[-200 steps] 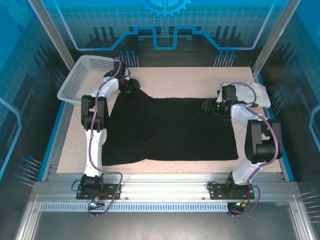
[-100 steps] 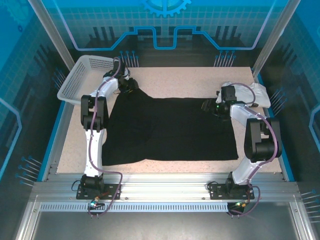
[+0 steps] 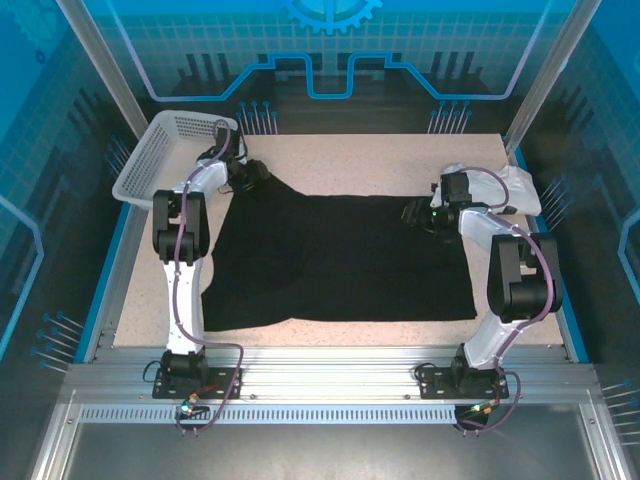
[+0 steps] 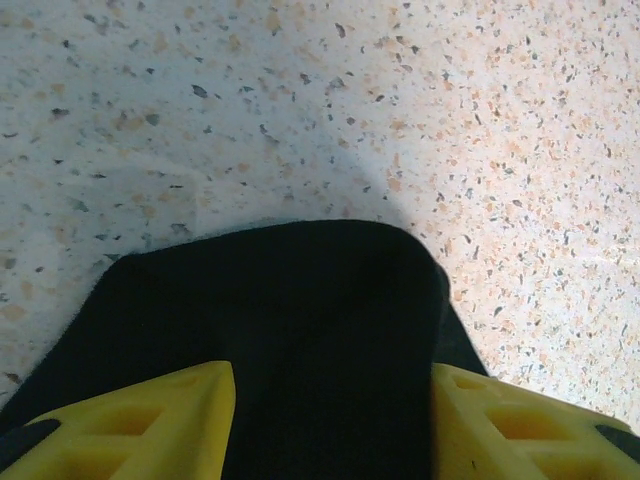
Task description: Fold the inside-out t-shirt
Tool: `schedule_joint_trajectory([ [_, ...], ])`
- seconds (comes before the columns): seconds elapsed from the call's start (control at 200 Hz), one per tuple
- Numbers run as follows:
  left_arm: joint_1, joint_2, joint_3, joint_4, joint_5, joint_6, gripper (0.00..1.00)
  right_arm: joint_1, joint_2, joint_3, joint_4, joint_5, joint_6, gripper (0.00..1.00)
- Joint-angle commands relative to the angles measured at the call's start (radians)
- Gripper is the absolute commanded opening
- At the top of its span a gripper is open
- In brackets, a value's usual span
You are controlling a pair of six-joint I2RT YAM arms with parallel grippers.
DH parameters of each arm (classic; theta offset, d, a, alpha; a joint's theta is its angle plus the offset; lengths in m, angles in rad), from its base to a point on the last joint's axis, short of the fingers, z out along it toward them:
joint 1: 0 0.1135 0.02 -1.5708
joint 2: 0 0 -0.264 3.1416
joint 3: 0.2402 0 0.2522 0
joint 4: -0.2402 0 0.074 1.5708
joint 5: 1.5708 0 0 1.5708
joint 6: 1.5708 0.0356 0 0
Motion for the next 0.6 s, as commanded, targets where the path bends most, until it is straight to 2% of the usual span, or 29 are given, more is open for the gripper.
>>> schedule_joint_trajectory([
  [0.0, 0.003, 0.012, 0.032, -0.028, 0.019, -0.022, 0.53, 0.012, 0.023, 0.006, 0.012, -0.021, 0.008, 0.56],
  [0.115, 0.002, 0.040, 0.058, -0.043, 0.050, -0.019, 0.51, 0.013, 0.027, 0.010, 0.012, -0.021, 0.009, 0.56],
  [0.41, -0.004, 0.049, 0.086, -0.033, 0.084, -0.005, 0.31, 0.020, 0.043, 0.021, 0.009, -0.023, 0.009, 0.56],
  [0.595, -0.004, 0.042, 0.106, -0.037, 0.078, 0.013, 0.28, 0.025, 0.047, 0.026, 0.009, -0.023, 0.008, 0.56],
])
